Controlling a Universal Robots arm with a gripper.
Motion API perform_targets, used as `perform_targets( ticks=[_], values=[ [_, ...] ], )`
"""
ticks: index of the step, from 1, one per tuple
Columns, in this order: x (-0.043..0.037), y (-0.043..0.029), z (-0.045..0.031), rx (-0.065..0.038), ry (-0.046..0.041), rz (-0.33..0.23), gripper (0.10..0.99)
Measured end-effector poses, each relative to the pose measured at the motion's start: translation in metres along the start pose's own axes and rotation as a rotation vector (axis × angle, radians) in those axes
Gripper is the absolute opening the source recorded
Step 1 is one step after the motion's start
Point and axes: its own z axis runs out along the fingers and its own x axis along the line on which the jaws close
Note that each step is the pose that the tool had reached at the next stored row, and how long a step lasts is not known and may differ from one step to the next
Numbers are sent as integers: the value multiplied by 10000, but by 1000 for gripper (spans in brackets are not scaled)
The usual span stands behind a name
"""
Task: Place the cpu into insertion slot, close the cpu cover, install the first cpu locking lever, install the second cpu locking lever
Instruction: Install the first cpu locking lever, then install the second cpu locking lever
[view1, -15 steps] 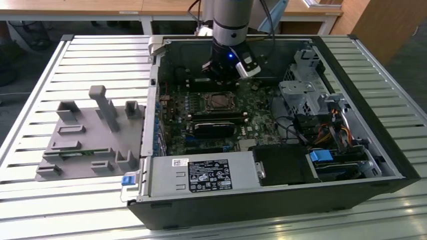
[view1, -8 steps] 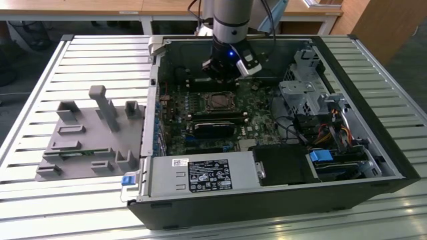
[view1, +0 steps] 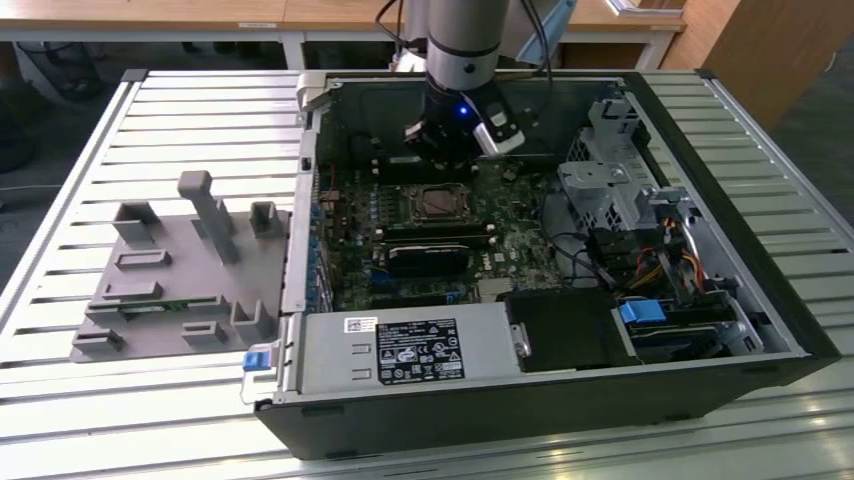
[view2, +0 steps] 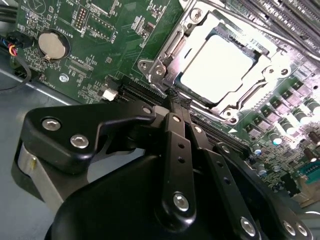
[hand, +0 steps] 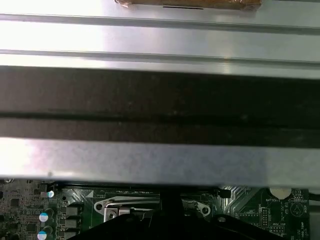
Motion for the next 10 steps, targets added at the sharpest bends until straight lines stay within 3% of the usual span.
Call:
perform_targets(
  ticks=[10],
  values=[
    [-2, -50, -5, -1, -1, 1, 106]
  ],
)
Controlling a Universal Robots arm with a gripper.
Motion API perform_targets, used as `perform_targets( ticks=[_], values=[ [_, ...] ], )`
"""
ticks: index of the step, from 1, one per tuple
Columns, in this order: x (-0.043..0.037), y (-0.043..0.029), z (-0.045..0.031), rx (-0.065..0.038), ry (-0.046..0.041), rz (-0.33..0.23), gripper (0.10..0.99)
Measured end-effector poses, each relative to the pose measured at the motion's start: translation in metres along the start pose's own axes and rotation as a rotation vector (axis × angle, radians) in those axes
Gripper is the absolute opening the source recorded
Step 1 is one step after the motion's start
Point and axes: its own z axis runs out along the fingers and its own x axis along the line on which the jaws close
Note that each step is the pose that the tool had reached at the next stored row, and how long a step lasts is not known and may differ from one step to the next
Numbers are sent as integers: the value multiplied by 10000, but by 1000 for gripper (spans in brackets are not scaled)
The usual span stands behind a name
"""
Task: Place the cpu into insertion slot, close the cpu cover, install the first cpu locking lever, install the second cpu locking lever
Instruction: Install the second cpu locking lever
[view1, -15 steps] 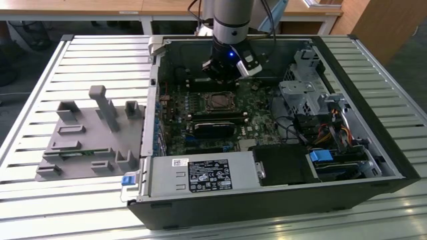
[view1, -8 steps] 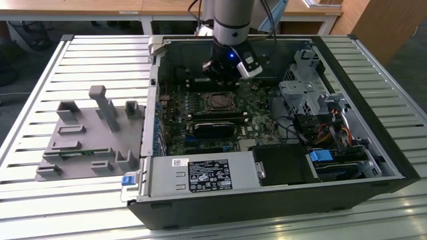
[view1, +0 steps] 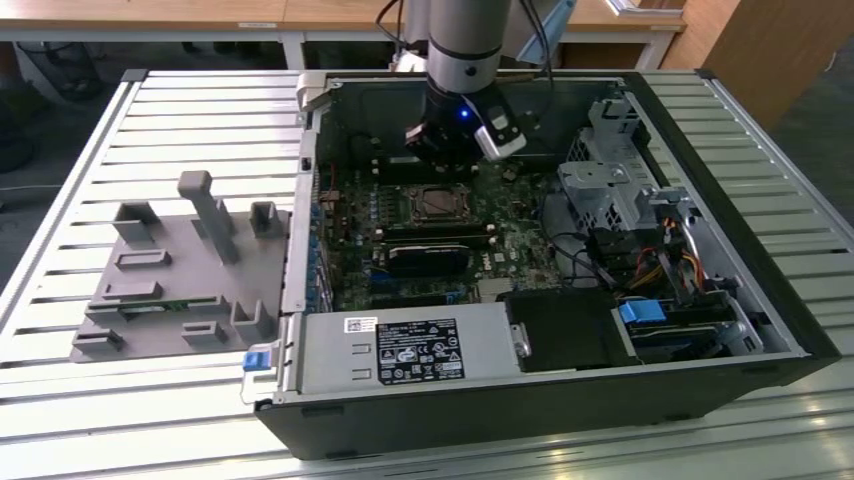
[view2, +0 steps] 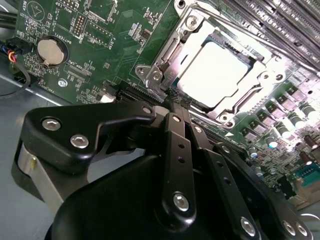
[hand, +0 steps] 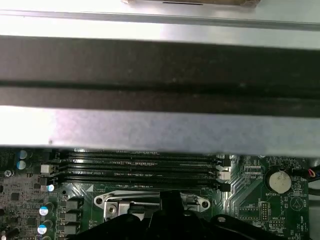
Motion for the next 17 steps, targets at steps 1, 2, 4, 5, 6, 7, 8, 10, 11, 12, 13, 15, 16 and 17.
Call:
perform_targets(
  ticks=[1, 2, 4, 5, 6, 7, 8, 10, 11, 12, 13, 15, 16, 17],
  values=[
    [0, -5, -1, 1, 1, 0, 106],
    [0, -9, -1, 1, 1, 0, 106],
    [0, -22, -2, 0, 0, 0, 106],
    [0, -28, -3, 0, 0, 0, 106],
    [0, -35, -4, 0, 1, 0, 106],
    [0, -42, -4, -1, 0, 0, 106],
    [0, -50, -5, -1, 0, 0, 106],
    [1, -64, -7, 0, 1, 0, 106],
    [1, -70, -7, 0, 0, 0, 106],
    [1, -75, -8, -1, 0, 0, 106],
    [1, -78, -8, -1, 0, 1, 106],
    [1, -79, -8, 0, 0, 1, 106],
    [1, -80, -10, 2, 1, 1, 106],
    [1, -80, -16, 3, 2, 0, 106]
  ],
)
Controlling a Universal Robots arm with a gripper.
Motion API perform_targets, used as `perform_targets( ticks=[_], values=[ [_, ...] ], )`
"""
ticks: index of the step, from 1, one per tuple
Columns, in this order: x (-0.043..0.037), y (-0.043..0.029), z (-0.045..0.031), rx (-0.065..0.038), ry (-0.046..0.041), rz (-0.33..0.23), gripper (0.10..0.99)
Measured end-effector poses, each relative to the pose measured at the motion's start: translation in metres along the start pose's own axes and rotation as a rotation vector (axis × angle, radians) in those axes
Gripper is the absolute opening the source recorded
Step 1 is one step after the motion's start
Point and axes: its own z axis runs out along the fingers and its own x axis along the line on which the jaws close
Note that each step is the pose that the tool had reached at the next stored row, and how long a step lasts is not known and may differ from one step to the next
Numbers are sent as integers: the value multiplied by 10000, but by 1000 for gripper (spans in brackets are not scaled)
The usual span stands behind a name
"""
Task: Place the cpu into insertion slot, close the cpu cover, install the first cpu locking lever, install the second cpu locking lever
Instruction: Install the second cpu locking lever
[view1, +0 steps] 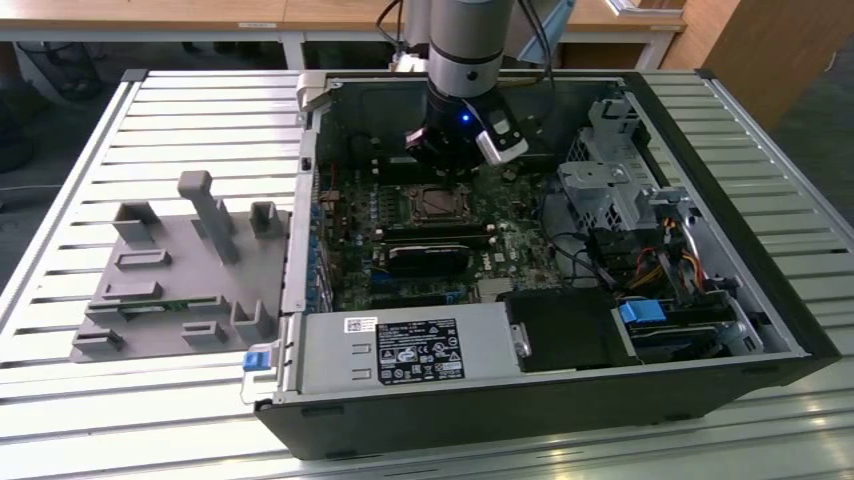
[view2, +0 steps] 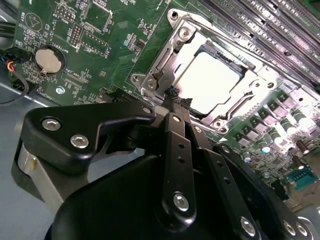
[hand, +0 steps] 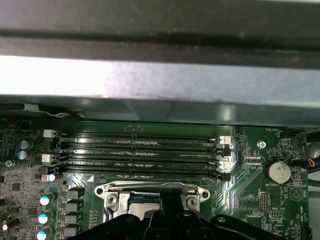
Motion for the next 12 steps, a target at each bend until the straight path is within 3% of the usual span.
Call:
perform_targets(
  ticks=[8, 12],
  values=[
    [-3, 11, -101, -2, -1, -1, 106],
    [-3, -13, -108, -3, -1, 0, 106]
  ],
)
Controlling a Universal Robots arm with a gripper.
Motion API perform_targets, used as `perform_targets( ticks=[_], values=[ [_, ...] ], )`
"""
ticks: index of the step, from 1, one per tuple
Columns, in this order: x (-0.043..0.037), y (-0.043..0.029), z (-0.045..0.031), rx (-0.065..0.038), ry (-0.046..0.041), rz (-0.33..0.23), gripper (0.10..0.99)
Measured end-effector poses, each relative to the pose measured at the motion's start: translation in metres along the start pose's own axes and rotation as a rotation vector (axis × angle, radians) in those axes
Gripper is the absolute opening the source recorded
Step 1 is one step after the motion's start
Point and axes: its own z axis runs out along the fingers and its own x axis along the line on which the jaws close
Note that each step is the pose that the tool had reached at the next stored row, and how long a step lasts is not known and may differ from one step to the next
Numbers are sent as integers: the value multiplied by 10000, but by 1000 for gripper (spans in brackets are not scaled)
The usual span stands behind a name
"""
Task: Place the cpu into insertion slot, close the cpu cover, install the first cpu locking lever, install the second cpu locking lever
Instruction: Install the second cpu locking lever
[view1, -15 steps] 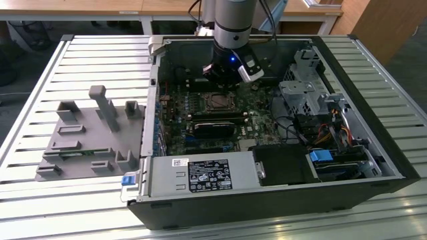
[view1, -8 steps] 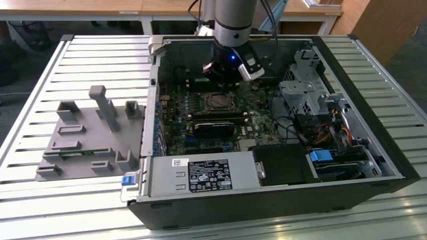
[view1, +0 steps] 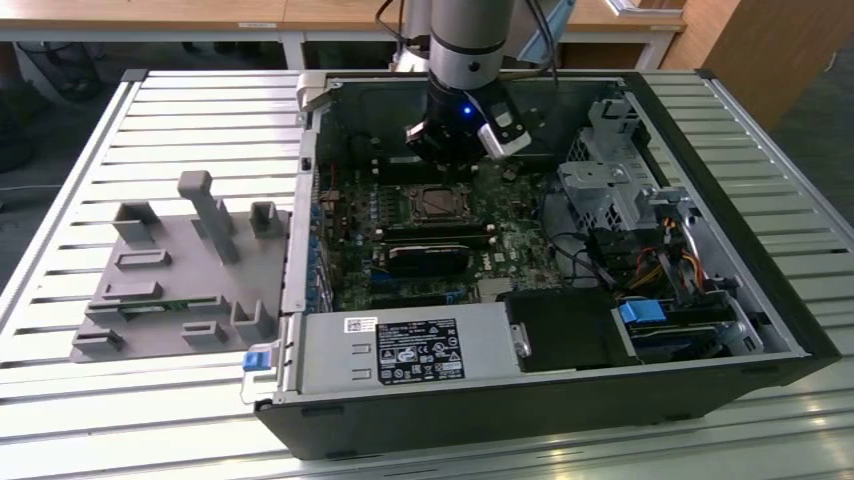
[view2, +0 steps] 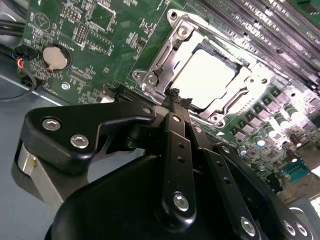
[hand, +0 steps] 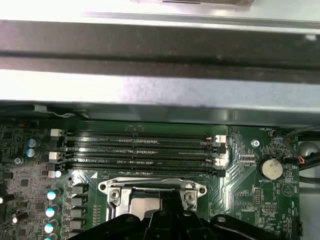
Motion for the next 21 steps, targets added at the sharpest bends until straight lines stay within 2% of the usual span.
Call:
perform_targets(
  ticks=[10, 13, 17, 21],
  values=[
    [2, -133, -14, -1, -1, 0, 106],
    [2, -132, -29, 1, 0, 1, 106],
    [0, -126, -88, 0, 0, 0, 106],
    [0, -146, -98, -1, 0, -1, 106]
  ],
)
